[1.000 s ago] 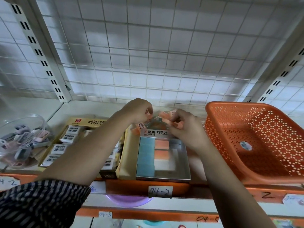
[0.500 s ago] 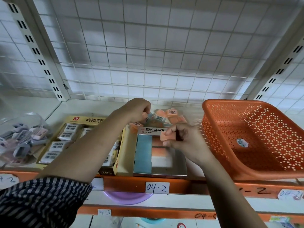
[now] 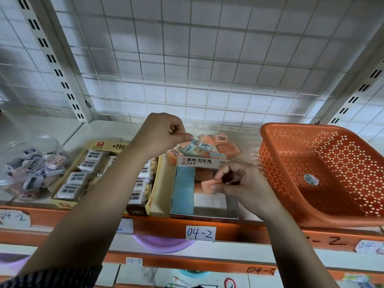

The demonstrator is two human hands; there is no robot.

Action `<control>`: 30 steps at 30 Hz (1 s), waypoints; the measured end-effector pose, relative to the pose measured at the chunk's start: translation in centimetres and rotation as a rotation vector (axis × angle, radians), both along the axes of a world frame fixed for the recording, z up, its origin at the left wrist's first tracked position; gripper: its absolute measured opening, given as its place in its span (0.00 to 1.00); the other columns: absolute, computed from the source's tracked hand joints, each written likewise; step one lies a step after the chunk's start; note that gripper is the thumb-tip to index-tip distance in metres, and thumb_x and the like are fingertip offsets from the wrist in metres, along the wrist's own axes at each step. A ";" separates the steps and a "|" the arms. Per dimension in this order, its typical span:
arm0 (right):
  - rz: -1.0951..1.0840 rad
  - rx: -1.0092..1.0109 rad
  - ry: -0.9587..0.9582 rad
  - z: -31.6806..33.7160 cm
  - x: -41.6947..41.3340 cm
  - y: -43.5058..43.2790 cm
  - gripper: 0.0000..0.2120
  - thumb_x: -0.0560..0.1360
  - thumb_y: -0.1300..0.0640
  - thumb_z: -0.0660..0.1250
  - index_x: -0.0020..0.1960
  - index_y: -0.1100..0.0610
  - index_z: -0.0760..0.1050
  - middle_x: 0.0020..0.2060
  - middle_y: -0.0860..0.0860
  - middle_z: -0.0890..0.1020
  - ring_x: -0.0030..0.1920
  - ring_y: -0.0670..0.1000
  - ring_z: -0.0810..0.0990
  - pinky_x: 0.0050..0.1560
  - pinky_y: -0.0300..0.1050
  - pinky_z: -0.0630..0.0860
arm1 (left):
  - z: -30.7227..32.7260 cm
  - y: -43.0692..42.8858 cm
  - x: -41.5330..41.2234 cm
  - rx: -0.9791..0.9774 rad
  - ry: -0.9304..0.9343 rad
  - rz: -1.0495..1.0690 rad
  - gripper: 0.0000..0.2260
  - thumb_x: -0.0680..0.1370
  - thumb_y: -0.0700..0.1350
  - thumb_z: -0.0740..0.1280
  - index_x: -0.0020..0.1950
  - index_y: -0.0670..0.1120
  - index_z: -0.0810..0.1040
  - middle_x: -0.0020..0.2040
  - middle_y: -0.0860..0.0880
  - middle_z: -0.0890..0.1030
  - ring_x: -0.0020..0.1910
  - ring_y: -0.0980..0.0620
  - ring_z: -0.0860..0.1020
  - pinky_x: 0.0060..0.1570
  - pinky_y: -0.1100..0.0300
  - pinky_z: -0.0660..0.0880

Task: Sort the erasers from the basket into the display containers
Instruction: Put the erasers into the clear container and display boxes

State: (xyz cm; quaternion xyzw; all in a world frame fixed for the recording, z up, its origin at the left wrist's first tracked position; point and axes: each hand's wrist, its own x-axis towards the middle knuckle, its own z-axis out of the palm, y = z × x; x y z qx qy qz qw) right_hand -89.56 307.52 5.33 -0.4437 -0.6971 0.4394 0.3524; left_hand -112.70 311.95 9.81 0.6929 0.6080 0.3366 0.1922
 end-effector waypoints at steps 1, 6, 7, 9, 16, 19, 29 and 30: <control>-0.007 0.011 -0.019 0.1 -0.1 -0.1 0.11 0.64 0.71 0.77 0.37 0.57 0.80 0.34 0.48 0.82 0.38 0.46 0.80 0.42 0.39 0.77 | -0.2 -0.7 0.2 -0.001 -0.053 0.008 0.11 0.70 0.50 0.77 0.38 0.43 0.81 0.31 0.52 0.80 0.29 0.54 0.81 0.33 0.65 0.76; 0.002 -0.038 -0.171 0.4 -0.4 -0.2 0.06 0.67 0.66 0.77 0.39 0.58 0.81 0.35 0.52 0.84 0.37 0.53 0.82 0.39 0.44 0.80 | -2.2 -1.9 0.2 -0.042 -0.280 0.037 0.06 0.71 0.44 0.76 0.43 0.43 0.82 0.37 0.47 0.82 0.31 0.53 0.82 0.34 0.61 0.80; 0.028 -0.053 -0.237 0.5 -0.6 -0.3 0.05 0.68 0.66 0.76 0.41 0.59 0.82 0.35 0.52 0.84 0.36 0.53 0.82 0.37 0.42 0.80 | -2.6 -1.9 0.2 -0.044 -0.315 0.045 0.06 0.71 0.43 0.76 0.44 0.43 0.82 0.39 0.45 0.82 0.31 0.53 0.82 0.34 0.62 0.80; 0.063 -0.045 -0.379 0.6 -0.9 -0.5 0.04 0.71 0.65 0.74 0.43 0.58 0.82 0.34 0.51 0.84 0.33 0.48 0.82 0.35 0.37 0.79 | -3.1 -2.0 0.2 -0.034 -0.357 0.054 0.06 0.72 0.41 0.75 0.45 0.41 0.82 0.42 0.42 0.83 0.31 0.53 0.82 0.34 0.63 0.80; 0.042 0.088 -0.601 0.6 -1.8 -0.6 0.04 0.71 0.61 0.75 0.42 0.53 0.81 0.36 0.47 0.83 0.34 0.42 0.82 0.43 0.42 0.81 | -3.7 -2.2 -0.5 0.033 -0.481 0.099 0.06 0.72 0.41 0.75 0.46 0.41 0.83 0.36 0.47 0.83 0.31 0.51 0.83 0.39 0.51 0.83; 0.041 0.137 -0.618 0.6 -1.7 -0.7 0.08 0.68 0.58 0.77 0.42 0.51 0.79 0.38 0.45 0.81 0.38 0.40 0.78 0.38 0.31 0.73 | -3.8 -2.4 -0.4 0.055 -0.485 0.112 0.05 0.72 0.41 0.75 0.46 0.42 0.82 0.38 0.46 0.84 0.31 0.52 0.83 0.38 0.54 0.83; 0.106 0.260 -0.589 -0.5 -1.7 -0.8 0.08 0.70 0.55 0.76 0.46 0.49 0.79 0.41 0.40 0.78 0.42 0.38 0.75 0.40 0.28 0.69 | -3.3 -3.0 0.1 -0.008 -0.534 0.018 0.06 0.74 0.39 0.73 0.50 0.42 0.83 0.41 0.41 0.83 0.33 0.50 0.83 0.37 0.58 0.81; 0.074 0.284 -0.534 -0.5 -1.5 -0.7 0.07 0.70 0.56 0.76 0.46 0.50 0.79 0.40 0.40 0.78 0.41 0.38 0.76 0.40 0.28 0.69 | -3.2 -3.1 0.1 -0.034 -0.543 -0.030 0.07 0.74 0.38 0.72 0.52 0.43 0.83 0.43 0.41 0.82 0.35 0.49 0.84 0.38 0.58 0.81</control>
